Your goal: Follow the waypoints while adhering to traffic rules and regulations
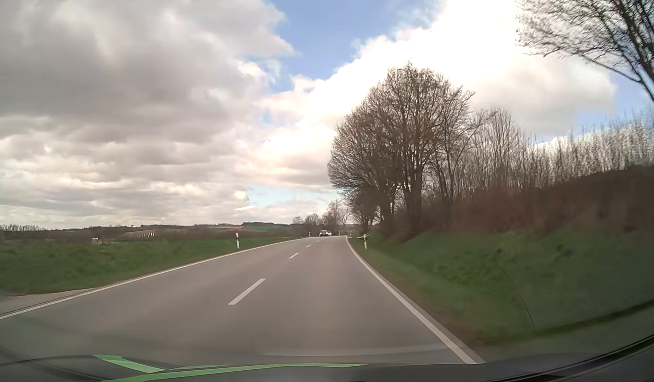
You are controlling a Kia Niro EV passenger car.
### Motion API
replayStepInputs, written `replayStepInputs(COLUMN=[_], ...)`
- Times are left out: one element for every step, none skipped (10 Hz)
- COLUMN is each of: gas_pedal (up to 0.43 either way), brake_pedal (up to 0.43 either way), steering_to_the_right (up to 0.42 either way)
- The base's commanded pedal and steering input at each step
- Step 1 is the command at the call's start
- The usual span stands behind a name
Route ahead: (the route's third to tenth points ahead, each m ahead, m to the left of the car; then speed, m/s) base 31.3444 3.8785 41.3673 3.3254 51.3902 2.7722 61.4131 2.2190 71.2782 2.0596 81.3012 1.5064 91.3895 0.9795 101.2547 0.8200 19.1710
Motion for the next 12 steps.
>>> replayStepInputs(gas_pedal=[0.24,0.24,0.24,0.24,0.24,0.24,0.24,0.24,0.24,0.24,0.24,0.24], brake_pedal=[0.0,0.0,0.0,0.0,0.0,0.0,0.0,0.0,0.0,0.0,0.0,0.0], steering_to_the_right=[0.006,0.005,0.005,0.004,0.004,0.004,0.004,0.005,0.005,0.005,0.006,0.006])
